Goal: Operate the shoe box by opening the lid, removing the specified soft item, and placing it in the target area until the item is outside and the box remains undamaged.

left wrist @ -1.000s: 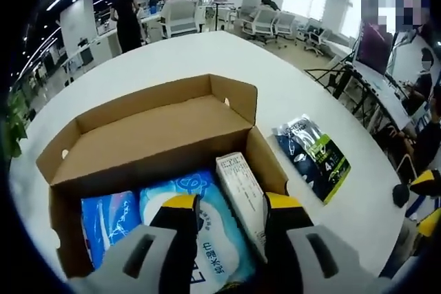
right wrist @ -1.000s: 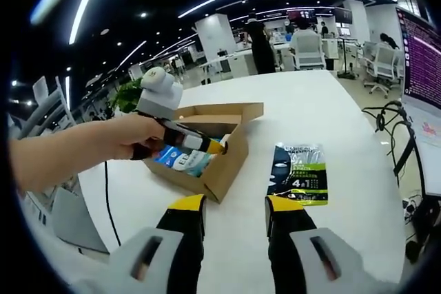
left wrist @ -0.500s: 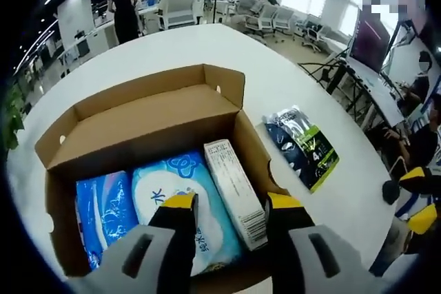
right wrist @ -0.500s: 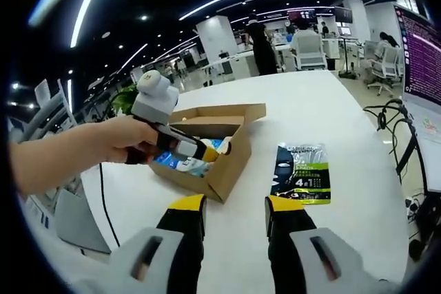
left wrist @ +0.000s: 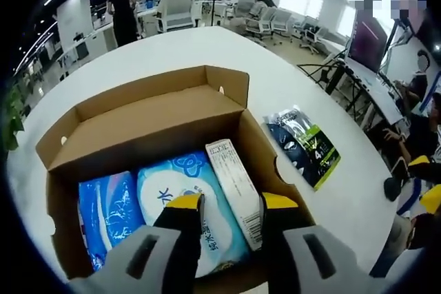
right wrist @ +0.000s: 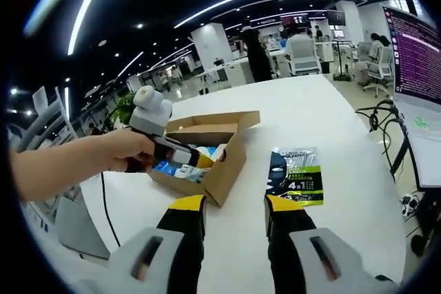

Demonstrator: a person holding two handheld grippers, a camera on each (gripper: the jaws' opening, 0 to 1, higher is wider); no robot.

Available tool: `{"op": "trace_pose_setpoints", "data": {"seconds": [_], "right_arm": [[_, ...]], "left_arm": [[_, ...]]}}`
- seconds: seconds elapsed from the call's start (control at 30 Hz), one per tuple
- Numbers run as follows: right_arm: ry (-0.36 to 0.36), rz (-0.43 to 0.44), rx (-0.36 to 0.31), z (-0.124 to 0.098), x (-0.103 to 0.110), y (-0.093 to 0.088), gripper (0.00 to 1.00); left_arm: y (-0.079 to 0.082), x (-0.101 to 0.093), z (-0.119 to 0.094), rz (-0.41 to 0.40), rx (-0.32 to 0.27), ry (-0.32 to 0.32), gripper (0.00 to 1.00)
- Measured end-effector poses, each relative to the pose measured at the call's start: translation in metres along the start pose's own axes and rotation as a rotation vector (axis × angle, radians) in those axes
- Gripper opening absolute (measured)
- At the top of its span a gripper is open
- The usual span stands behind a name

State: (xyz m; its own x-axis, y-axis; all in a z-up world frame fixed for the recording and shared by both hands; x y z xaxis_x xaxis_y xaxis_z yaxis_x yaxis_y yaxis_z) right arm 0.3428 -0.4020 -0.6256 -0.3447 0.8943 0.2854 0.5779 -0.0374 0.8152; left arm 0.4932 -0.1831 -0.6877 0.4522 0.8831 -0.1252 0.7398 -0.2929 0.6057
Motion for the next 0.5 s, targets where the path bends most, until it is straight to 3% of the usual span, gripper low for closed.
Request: {"op": "trace_pose_setpoints", "data": {"seconds": [0.1,0.13,0.17,0.23,0.27,0.37,0.5], "right_arm": [[-0.013,0.012,0.006,-0.004,-0.004,-0.005,0.31],[-0.015,0.016,0.005,-0.005,-0.005,-0.006,0.31],[-0.016,0.019,0.004,-0.005,-0.005,-0.006,0.31],[-0.017,0.021,0.004,-0.006,-0.004,-0.006,0.31],[-0.016,0.02,0.005,-0.006,-0.003,-0.007,0.31],[-0.012,0.019,0.009,-0.005,-0.003,-0.007,0.31],[-0.01,0.014,0.007,-0.005,-0.002,-0.007,0.31]], "left_arm": [[-0.001,-0.002,-0.002,-0.002,0.01,0.007,0.33],[-0.003,-0.001,-0.004,0.05,0.034,0.029,0.32],[-0.003,-0.003,-0.003,0.02,0.022,0.017,0.33],[-0.002,-0.014,-0.006,-0.118,0.032,-0.058,0.41],[-0.001,-0.018,-0.007,-0.16,0.044,-0.07,0.35],[-0.002,-0.016,-0.007,-0.01,0.068,-0.016,0.34],[-0.001,-0.017,-0.002,-0.036,0.059,-0.015,0.32]]}}
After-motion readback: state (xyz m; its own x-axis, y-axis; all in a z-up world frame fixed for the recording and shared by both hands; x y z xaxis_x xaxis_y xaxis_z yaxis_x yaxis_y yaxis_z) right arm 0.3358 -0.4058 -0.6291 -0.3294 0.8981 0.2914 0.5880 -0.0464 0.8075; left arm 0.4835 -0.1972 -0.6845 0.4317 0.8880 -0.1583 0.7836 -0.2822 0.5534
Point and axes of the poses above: the point that each gripper's makers call its tool centre point, and the gripper's own axes: z roughly forward along the fingers, x roughly to its left, y roughly out of its top, the point moved 8 cm from there along -z, roughly backward along the fingers
